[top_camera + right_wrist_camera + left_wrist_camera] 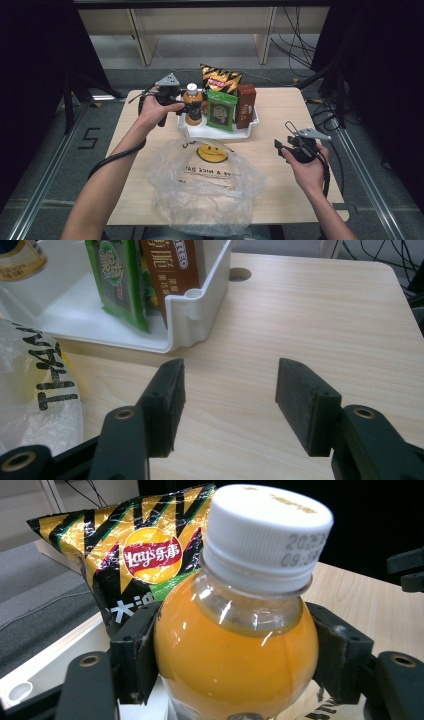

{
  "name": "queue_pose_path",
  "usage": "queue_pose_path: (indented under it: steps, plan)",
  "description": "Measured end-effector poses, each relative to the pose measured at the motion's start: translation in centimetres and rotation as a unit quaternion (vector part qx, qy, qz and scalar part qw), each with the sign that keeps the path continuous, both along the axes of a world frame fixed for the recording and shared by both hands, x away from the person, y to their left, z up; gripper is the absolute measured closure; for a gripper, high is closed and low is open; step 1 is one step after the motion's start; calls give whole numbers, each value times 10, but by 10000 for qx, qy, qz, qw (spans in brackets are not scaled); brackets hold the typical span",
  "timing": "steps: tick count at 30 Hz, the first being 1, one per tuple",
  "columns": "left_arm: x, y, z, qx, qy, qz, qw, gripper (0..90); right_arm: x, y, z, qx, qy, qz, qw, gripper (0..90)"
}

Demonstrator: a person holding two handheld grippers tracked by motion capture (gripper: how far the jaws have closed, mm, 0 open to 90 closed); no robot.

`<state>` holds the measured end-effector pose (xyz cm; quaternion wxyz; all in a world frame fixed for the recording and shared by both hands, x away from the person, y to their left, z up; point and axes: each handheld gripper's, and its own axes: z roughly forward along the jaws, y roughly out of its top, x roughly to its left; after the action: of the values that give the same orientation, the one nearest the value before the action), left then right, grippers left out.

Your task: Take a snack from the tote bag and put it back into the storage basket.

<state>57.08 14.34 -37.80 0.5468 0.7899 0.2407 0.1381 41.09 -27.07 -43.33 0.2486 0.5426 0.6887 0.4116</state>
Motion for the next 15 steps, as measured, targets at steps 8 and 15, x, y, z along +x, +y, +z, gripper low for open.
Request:
queue_pose_path:
  steps: [8, 15]
  plan:
    - [5, -1, -5, 29, 53, 105, 9999, 300, 0, 1, 0, 55, 14, -14, 10000, 459]
    - [7, 2, -11, 38, 146, 197, 9997, 300, -1, 2, 0, 40, 40, -24, 10000, 459]
